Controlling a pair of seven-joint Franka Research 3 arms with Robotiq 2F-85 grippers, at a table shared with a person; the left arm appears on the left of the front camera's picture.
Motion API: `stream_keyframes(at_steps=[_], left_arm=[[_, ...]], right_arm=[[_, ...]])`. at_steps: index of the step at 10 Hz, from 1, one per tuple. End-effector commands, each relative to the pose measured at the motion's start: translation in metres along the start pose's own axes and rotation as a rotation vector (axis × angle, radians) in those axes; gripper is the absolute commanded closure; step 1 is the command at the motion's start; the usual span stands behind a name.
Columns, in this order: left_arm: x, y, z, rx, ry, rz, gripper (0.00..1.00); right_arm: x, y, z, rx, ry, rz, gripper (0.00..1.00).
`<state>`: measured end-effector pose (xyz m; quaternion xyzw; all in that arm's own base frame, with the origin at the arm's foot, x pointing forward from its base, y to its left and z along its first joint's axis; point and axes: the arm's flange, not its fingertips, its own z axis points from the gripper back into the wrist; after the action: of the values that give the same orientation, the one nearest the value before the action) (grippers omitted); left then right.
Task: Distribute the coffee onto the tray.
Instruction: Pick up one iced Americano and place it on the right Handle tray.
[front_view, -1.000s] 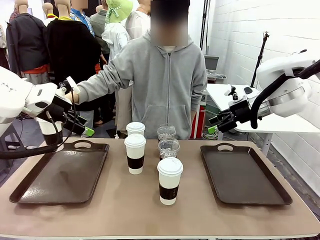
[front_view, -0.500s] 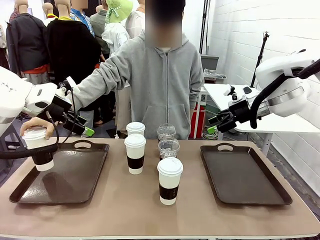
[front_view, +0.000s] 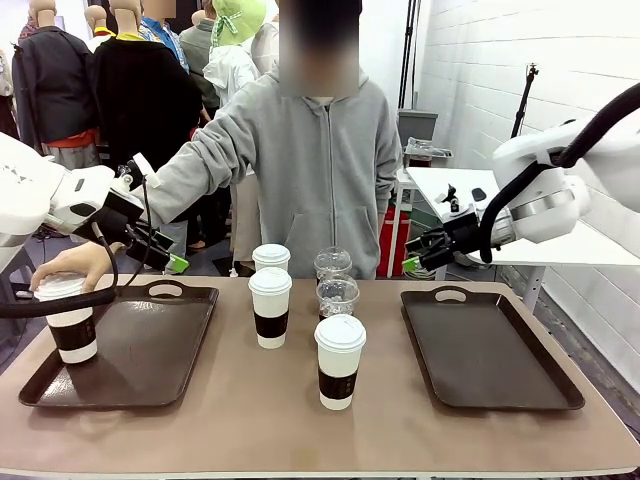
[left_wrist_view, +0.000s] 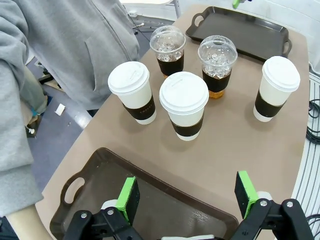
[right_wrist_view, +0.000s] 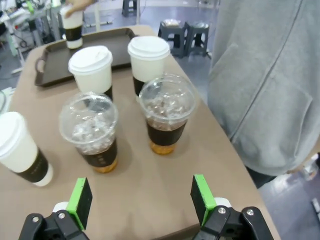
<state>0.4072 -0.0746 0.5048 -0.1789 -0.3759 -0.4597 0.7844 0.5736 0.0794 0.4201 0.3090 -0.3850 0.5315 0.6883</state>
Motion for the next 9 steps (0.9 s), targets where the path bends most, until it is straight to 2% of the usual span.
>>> stream_keyframes(at_steps=[1, 6, 8, 9], left_arm=[[-0.002, 0.004, -0.002, -0.013, -0.025, -0.019, 0.0], [-0.002, 0.004, -0.002, -0.013, -0.025, -0.019, 0.0], [-0.002, 0.004, -0.002, -0.013, -0.025, -0.019, 0.0], [-0.002, 0.004, -0.002, -0.013, -0.025, -0.019, 0.0]], right_arm=[[-0.002, -0.027, -0.01, 0.027, -0.08, 0.059, 0.0], [-0.029, -0.064, -0.032, 0.193, -0.13, 0.095, 0.0], [-0.031, -0.071, -0.035, 0.17, -0.122, 0.044, 0.0], [-0.033, -0.058, -0.033, 0.167, -0.13, 0.076, 0.0]])
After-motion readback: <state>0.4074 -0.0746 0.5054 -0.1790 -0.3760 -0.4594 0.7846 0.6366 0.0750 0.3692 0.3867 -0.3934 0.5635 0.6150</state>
